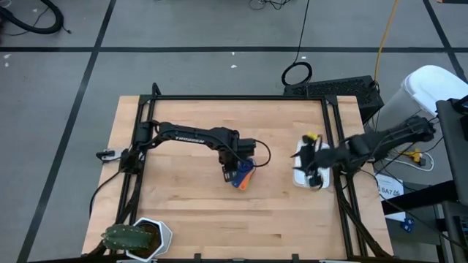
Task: Nest measuring cups in basket
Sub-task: Stack the dark blue measuring cup on top of the orange measuring cup
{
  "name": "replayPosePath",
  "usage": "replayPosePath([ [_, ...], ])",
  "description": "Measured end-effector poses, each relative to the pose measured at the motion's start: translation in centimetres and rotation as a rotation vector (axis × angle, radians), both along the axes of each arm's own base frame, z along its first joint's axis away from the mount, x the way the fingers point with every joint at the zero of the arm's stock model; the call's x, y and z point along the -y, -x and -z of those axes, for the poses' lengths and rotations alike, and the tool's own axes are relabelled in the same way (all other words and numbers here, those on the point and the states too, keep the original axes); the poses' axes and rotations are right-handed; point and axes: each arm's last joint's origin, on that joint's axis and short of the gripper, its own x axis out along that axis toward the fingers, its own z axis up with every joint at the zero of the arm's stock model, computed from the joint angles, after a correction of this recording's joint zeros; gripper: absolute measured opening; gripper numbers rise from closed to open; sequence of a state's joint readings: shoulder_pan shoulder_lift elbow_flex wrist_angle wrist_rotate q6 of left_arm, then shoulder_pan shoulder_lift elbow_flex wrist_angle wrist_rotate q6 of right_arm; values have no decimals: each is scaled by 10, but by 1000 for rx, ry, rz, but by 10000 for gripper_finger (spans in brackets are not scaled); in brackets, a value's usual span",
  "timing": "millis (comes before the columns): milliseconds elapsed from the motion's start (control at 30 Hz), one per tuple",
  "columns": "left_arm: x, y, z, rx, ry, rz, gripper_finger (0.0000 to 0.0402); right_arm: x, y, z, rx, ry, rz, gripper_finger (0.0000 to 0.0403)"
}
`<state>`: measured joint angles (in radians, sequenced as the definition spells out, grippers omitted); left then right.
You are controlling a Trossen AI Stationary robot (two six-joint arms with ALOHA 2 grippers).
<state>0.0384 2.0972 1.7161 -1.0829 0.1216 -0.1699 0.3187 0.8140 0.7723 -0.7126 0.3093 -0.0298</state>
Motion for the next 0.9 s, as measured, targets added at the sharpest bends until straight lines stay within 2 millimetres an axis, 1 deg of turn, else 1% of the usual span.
replayPosePath([
  [167,-1,4,0,-44,-20,-2,124,-28,-27,21,-79,116,-141,178],
  [267,1,4,0,-45,-20,3,124,-41,-42,31,-104,188,-187,178],
  [367,4,4,0,-45,-25,11,124,-50,-56,34,-97,252,-209,178],
  [467,8,5,2,-52,-31,15,124,-55,-67,34,-91,266,-234,178],
  [600,12,5,2,-59,-44,18,124,-59,-75,31,-94,298,-272,170],
  [667,14,5,2,-59,-53,21,124,-61,-78,30,-92,310,-285,149],
  [700,15,6,2,-59,-63,24,124,-61,-79,28,-91,313,-289,131],
  [733,16,5,2,-59,-73,26,124,-62,-80,27,-89,316,-293,107],
  [800,19,6,2,-59,-97,32,124,-63,-82,24,-81,325,-304,43],
  [833,20,6,2,-59,-111,34,124,-64,-83,23,-78,333,-313,22],
  [900,23,6,2,-57,-140,42,124,-64,-84,21,-65,336,-320,10],
])
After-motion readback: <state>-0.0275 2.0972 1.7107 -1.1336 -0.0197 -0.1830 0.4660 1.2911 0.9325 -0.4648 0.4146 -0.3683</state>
